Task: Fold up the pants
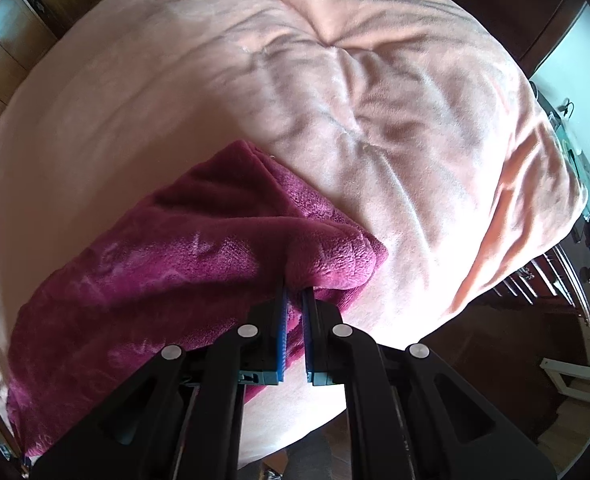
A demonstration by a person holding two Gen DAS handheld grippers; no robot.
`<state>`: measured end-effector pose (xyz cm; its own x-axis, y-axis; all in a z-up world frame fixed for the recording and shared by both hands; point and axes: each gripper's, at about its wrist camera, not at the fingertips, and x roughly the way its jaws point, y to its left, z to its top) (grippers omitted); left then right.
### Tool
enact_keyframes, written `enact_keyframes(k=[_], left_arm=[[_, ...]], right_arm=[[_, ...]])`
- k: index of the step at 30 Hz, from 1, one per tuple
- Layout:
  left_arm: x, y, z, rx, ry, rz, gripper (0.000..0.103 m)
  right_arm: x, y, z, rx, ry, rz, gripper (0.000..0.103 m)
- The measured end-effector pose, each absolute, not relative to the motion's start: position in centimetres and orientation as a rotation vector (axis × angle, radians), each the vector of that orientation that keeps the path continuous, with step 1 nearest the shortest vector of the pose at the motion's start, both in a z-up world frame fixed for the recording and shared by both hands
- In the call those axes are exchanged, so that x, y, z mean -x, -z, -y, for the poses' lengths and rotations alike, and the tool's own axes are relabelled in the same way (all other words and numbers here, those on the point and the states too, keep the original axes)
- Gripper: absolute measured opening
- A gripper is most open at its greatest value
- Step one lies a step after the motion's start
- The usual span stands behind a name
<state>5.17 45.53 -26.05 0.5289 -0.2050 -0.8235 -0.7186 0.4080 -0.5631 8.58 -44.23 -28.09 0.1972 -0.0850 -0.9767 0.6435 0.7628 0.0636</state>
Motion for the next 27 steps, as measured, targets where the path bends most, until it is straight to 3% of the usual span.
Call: enact_keyframes(k=[6,19,22,27], left_arm=[[-1.4,23.5,-44.9,1.047,-0.416,-1.028,0.006],[-1.0,30.1,-42.6,0.771,-0.583,-1.300,0.010],[-0.8,28.5,-41.2,0.681,-0.555,-1.296,0.012],[-0.5,25.0,-39.6,0.495,-0.565,-1.265,0.024]], right_arm=[[-5.5,27.0,43.7,-0.492,0.538,-1.266,0.006],[-3.3,35.5,44.7,-0.414,0.600,-1.373,0.007],[-3.0,34.3,44.2,-0.383,0.584,-1.348,0.010],[-1.9,32.0,44.6,-0.357,0.635,-1.298,0.033]])
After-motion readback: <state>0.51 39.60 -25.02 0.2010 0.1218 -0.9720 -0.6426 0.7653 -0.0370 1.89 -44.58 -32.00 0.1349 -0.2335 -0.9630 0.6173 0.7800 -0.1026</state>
